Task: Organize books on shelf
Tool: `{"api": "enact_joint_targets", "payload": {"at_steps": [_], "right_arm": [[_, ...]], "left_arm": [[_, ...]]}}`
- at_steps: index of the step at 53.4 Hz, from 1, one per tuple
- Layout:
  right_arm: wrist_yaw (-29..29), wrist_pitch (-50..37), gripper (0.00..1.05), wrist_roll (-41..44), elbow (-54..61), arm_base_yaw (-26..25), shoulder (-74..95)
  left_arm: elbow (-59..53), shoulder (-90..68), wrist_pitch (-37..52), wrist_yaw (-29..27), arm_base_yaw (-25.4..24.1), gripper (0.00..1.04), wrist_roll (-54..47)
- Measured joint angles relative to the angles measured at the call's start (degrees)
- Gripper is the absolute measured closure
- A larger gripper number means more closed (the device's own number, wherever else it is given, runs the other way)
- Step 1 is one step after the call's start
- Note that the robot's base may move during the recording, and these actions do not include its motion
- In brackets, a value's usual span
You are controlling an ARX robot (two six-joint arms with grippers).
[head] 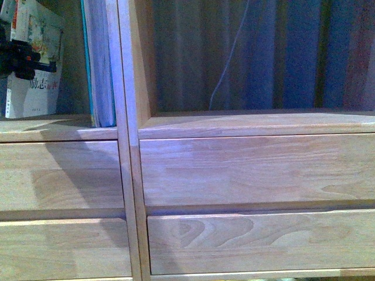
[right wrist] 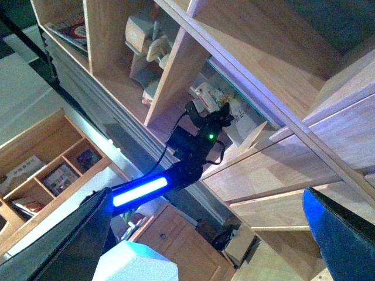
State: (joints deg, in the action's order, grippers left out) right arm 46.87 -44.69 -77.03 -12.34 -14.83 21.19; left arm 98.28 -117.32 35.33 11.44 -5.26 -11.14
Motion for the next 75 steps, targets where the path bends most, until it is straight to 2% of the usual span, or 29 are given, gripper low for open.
{"api": "enact_joint_targets", "payload": {"at_steps": [36,52,65,68,75], "right_arm": [[-1.2,1.2,0.07,0.6,0.9,0.6,-0.8],[-1.2,0.4,0.07,0.6,0.9,0.5,-0.8],[-1.2,-0.2,0.07,0.2,1.1,0.2,-0.8],[-1.2,-0.3,0.07,0.1,1.2,0.1,-0.8],[-1.2,-0.7,0.07,-0.1,1.4,0.0,-0.7]], "left_arm": [[6.1,-6.1,-0.9,-2.5,5.0,0.98,-2.3],[7.3,-6.6,-0.7,-3.4,6.3,0.47,-3.6],[6.8,-6.2,1.8,-4.7,6.1,0.10,-3.9],[5.9,-5.6,2.8,-5.1,6.0,0.06,-3.8],[1.9,-2.7,5.1,-5.3,6.1,0.07,-3.1]]}}
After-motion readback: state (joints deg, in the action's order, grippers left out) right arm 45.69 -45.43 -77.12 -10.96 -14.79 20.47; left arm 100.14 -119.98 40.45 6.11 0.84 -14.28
